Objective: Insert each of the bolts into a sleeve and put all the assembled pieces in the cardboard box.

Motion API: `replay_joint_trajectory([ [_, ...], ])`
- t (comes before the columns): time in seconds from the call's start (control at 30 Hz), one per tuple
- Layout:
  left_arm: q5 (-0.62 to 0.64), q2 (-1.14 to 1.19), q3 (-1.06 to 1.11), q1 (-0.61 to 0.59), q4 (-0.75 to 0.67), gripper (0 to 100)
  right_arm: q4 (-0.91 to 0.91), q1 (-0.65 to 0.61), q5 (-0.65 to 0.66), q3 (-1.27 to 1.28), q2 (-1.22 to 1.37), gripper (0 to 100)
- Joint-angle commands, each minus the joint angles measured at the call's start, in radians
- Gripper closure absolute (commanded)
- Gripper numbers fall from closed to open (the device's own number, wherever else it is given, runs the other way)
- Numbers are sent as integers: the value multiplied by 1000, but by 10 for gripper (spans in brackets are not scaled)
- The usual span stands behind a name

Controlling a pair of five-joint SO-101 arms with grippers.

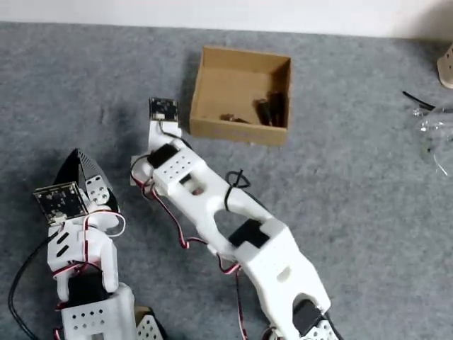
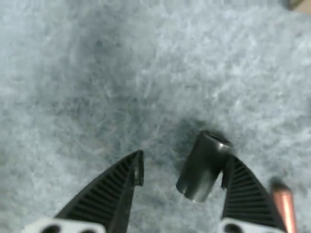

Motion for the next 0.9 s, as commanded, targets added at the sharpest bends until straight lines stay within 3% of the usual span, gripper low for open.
replay_joint_trajectory([
  [0.0,6,-2,21,-7,-21,989,111,27,-15,-127,36,768],
  [0.1,6,-2,21,-7,-21,989,182,25,-15,-199,65,811],
  [0.3,8,-2,21,-7,-21,989,200,51,-15,-228,133,991],
  [0.67,9,-2,21,-7,-21,989,252,53,-11,-237,143,993],
  [0.87,9,-2,21,-5,-21,989,323,74,-5,-236,19,993],
])
